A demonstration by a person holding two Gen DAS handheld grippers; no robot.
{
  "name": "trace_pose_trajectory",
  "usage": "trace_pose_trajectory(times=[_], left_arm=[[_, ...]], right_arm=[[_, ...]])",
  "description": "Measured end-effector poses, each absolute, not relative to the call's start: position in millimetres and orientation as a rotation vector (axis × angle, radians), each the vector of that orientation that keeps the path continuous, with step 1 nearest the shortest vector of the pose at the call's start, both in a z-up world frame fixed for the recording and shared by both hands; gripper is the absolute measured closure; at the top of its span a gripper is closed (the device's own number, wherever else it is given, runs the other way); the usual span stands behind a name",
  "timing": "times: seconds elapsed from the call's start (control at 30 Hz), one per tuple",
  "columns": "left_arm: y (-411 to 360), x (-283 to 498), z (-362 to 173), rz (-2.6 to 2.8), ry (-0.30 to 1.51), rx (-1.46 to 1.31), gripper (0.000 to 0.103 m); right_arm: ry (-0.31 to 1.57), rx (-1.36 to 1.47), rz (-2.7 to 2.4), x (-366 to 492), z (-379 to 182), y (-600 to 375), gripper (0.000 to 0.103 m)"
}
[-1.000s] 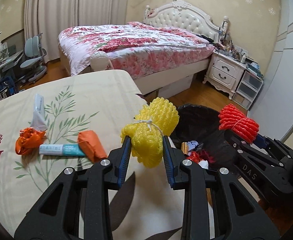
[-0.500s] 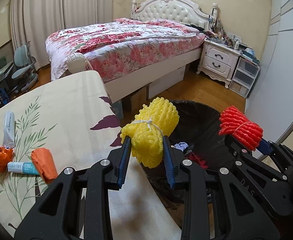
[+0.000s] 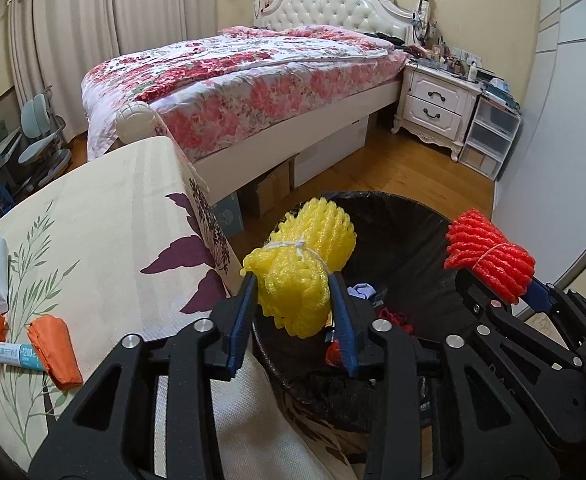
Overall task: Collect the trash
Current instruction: 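Carry both mesh nets over the black bin and open both tools, then return both open tools to the remaining items on the bed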
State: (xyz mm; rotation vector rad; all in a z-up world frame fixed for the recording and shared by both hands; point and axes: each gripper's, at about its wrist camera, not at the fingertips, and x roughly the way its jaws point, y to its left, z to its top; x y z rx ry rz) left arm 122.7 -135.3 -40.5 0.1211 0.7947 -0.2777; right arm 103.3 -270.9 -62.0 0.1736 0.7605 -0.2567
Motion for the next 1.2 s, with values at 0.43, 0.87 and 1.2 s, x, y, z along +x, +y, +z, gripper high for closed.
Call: trace_pose_trajectory(times=[0.43,0.87,1.2], left_arm=[[-120.7,118.1,-32.1,-0.228,0.756,0.123,0.022],[-57.8,94.1,-17.2,-0.11,0.732,0.104,0.017],[17.7,72.4,-11.2,0.021,0.735,0.046,0.017]], right_arm=[[0.759,0.153,-0.288,96.7,-58.7,-270.6,0.042],[0.752,0.116,-0.19,87.6,-44.3,-220.7,0.04],[0.758,0.091,-0.058,86.7,-36.5,-164.3,0.04]])
